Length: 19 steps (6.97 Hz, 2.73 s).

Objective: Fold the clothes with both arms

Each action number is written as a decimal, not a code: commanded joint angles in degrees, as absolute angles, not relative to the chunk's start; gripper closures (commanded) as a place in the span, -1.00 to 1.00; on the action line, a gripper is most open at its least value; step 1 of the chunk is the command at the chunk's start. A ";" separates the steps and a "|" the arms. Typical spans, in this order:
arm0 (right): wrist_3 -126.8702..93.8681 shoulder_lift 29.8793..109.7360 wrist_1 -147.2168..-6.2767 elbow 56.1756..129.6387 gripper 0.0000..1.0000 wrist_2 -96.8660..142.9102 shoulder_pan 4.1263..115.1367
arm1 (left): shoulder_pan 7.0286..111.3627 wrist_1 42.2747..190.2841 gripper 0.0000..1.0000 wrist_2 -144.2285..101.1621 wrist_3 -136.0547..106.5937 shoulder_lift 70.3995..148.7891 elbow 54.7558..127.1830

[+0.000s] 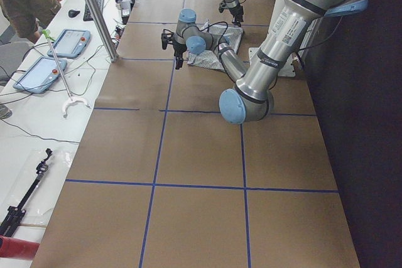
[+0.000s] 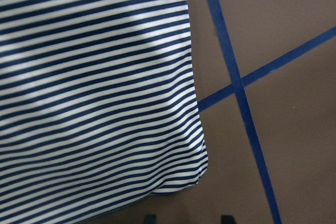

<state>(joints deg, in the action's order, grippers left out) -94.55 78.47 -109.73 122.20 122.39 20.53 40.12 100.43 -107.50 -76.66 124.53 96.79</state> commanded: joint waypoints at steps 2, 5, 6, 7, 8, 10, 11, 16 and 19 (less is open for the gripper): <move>-87.94 72.09 -107.76 121.55 -1.00 119.54 26.95 | 28.79 100.11 -1.00 -108.72 -94.33 119.28 102.55; -79.75 67.33 -107.75 121.11 -1.00 118.65 32.51 | 18.92 99.76 -1.00 -106.26 -110.88 118.48 103.01; -78.24 66.89 -105.93 120.94 -1.00 118.65 33.65 | 17.59 99.06 -0.99 -106.17 -113.18 118.56 103.09; -78.31 66.88 -104.43 120.68 -1.00 118.57 33.92 | 15.84 98.79 -0.96 -105.91 -114.94 119.09 103.01; -78.31 66.88 -104.41 120.50 -1.00 118.56 34.01 | 15.21 98.79 -0.95 -105.91 -115.40 119.35 103.01; -78.66 66.89 -104.41 119.98 -1.00 118.56 33.93 | 15.29 97.13 -0.93 -105.13 -115.40 120.23 102.74; -79.01 66.80 -104.41 119.45 -1.00 118.56 33.93 | 15.29 97.21 -0.93 -104.33 -115.31 120.23 102.40; -79.01 66.97 -104.41 119.44 -1.00 118.65 33.93 | 15.38 97.12 -0.28 -103.10 -115.49 120.23 101.95; -79.01 67.15 -104.41 119.44 -1.00 118.65 33.93 | 15.99 96.59 1.00 -103.10 -115.40 120.24 102.04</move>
